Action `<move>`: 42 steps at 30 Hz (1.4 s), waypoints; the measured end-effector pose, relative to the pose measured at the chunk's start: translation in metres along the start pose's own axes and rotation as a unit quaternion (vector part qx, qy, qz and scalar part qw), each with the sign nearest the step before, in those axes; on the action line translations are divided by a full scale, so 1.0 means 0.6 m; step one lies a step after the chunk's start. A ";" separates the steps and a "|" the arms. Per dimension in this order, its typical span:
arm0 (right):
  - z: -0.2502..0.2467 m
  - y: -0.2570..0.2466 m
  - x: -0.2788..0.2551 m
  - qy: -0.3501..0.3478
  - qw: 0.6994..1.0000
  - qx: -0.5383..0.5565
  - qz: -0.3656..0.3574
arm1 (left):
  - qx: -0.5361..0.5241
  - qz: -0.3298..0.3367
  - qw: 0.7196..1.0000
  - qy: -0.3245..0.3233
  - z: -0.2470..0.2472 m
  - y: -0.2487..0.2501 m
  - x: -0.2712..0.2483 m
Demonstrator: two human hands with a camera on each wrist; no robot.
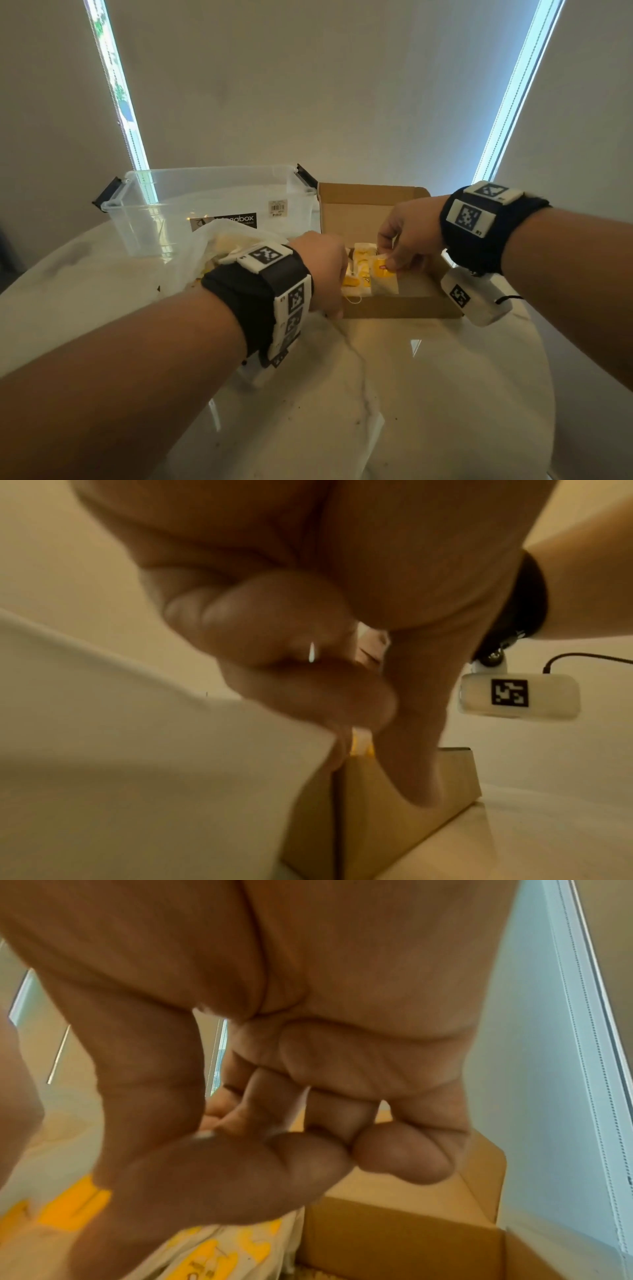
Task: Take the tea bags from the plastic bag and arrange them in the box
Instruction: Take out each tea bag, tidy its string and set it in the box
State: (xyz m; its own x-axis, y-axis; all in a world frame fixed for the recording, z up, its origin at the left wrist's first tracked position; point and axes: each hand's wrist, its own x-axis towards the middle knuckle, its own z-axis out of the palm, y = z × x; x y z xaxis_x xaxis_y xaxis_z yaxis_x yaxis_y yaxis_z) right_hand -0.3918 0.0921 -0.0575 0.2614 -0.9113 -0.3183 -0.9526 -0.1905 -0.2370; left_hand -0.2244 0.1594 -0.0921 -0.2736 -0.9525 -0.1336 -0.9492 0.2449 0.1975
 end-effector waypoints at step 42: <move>0.073 -0.259 0.003 -0.016 0.996 0.021 -0.091 | -0.065 -0.165 0.980 0.090 -0.084 -0.214 -0.103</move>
State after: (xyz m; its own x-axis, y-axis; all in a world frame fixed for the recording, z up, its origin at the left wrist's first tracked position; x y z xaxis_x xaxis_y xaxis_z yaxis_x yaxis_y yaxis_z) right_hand -0.2365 0.1364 -0.0615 0.4336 -0.8514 -0.2953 -0.8824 -0.3346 -0.3309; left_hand -0.0775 0.1779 -0.0601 0.0882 -0.9953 -0.0402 -0.9503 -0.0962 0.2961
